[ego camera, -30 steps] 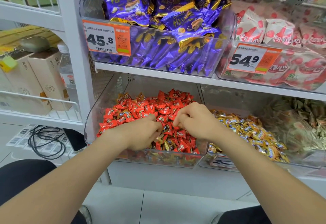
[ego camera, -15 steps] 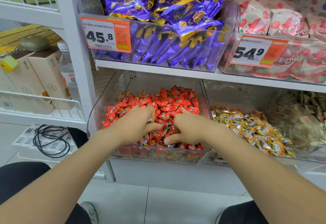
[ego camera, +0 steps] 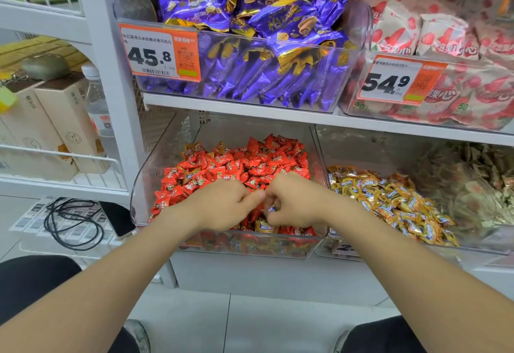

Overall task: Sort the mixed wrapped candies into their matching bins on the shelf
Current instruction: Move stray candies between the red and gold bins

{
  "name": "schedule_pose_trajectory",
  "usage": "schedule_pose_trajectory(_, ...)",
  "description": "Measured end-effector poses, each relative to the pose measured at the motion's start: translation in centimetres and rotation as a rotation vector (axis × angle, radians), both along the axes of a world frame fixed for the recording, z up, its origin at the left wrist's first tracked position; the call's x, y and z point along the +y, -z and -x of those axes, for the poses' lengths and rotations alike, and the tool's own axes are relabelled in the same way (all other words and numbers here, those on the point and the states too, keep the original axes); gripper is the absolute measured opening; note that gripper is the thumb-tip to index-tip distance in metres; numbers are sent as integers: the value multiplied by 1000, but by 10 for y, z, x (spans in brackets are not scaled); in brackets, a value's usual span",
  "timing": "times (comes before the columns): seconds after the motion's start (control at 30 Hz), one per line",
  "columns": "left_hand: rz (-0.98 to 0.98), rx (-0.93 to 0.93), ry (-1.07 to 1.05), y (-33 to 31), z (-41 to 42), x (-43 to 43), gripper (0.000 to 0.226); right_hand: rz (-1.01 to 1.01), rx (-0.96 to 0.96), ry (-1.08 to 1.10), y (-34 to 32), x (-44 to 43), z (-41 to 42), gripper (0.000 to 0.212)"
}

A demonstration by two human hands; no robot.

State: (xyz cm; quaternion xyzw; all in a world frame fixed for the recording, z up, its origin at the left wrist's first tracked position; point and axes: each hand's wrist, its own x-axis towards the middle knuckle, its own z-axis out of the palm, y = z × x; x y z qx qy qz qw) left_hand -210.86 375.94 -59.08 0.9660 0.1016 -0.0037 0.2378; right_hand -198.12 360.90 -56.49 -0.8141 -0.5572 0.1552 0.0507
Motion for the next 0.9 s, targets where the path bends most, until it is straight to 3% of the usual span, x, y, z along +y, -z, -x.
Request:
schedule_pose_trajectory(0.13,31,43,24,5,-9,2,32,-104,25,78,-7,-6,-10,23)
schedule_pose_trajectory(0.3,76,106,145,7,-17,-5,21,-205,-27,72,-14,-15,-10,39)
schedule_pose_trajectory(0.4,29,178,233,6,-21,-2,40,-159,-6,61,-16,-20,-10,26)
schedule_pose_trajectory(0.53,-132,197,278,6,-25,5,47,-123,-30,71,-17,-22,-5,30)
schedule_pose_trajectory(0.7,-336,148,263,7,-29,-6,38,-112,-118,71,-12,-18,-7,15)
schedule_pose_trajectory(0.9,-337,51,283,6,-26,-5,19,54,-116,-6,-7,-14,-9,18)
